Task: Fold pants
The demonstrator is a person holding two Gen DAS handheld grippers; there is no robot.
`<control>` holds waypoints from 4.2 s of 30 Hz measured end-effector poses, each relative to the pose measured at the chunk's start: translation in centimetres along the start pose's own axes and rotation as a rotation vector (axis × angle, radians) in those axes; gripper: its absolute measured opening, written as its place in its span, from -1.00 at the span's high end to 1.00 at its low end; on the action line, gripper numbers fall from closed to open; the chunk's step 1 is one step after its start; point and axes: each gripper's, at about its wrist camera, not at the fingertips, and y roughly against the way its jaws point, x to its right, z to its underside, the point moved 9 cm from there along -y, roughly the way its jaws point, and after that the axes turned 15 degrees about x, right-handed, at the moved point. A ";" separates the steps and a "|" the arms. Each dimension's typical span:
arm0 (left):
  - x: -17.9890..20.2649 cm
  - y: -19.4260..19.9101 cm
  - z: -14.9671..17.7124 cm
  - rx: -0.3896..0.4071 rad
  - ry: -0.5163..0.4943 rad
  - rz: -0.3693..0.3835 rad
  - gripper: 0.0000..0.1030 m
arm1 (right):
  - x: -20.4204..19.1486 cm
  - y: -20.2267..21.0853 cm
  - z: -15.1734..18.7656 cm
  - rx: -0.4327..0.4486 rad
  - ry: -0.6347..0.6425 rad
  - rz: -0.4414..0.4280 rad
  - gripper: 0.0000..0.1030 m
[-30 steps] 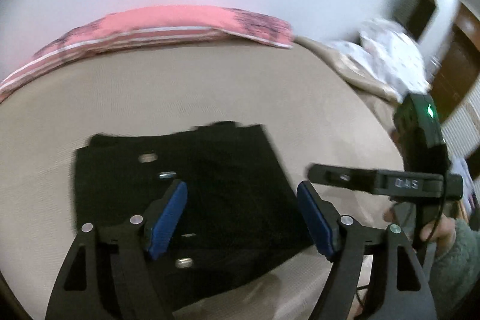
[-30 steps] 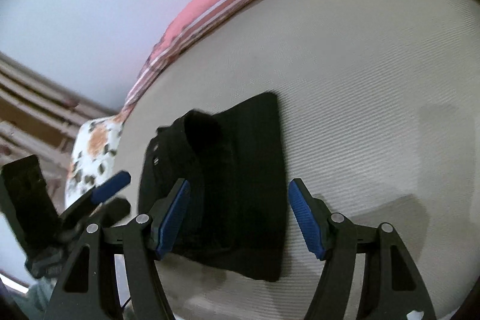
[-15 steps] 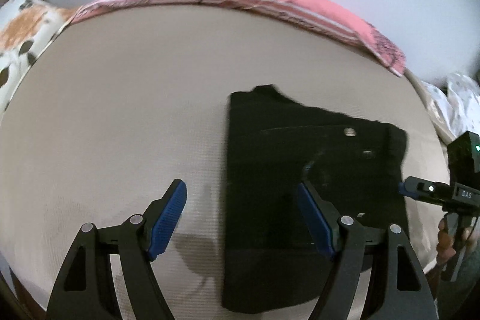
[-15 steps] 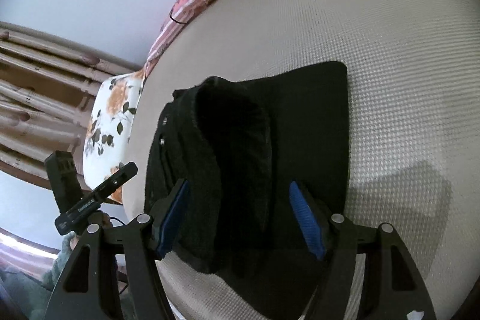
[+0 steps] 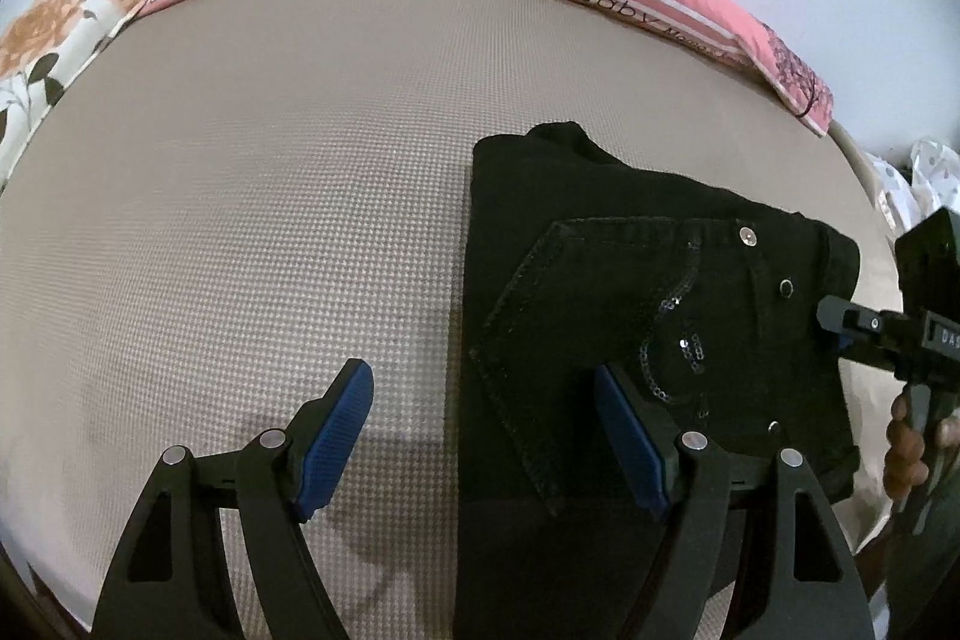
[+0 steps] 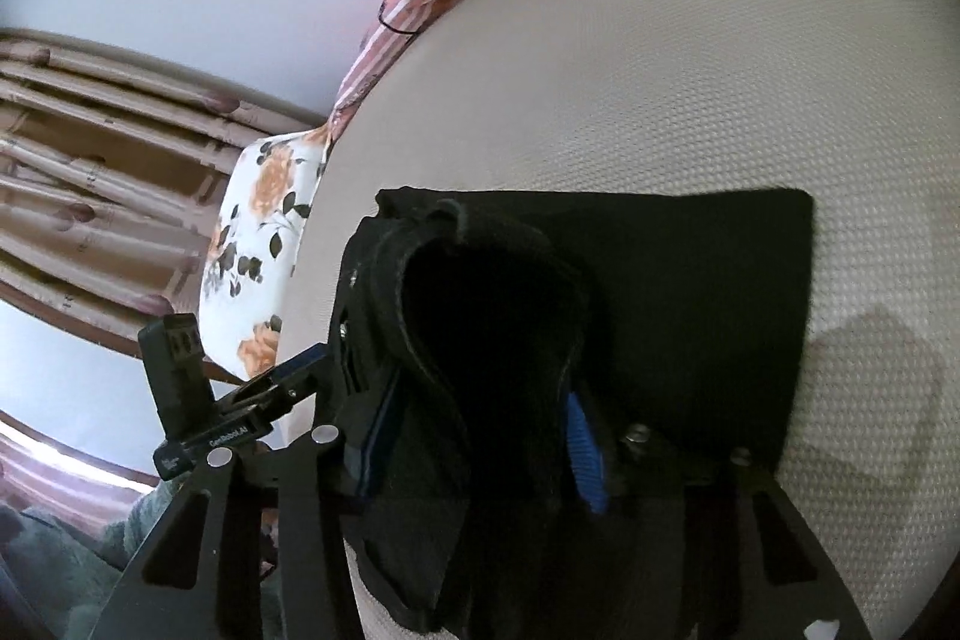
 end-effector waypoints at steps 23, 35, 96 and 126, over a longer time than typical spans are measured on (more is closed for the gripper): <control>2.1 1.0 -2.4 0.066 -0.068 -0.011 -0.50 | 0.5 7.5 -2.4 0.226 -0.102 0.199 0.81; 3.0 -1.8 -0.2 0.003 -0.166 -0.034 -0.51 | 3.6 7.1 -1.2 0.218 -0.094 0.346 0.36; 1.6 1.5 2.2 -0.073 0.003 0.104 -0.51 | 3.5 10.9 4.9 0.159 -0.059 0.487 0.21; 3.7 -2.1 0.9 -0.302 0.256 0.466 -0.47 | 6.4 7.6 1.8 0.020 -0.216 0.131 0.33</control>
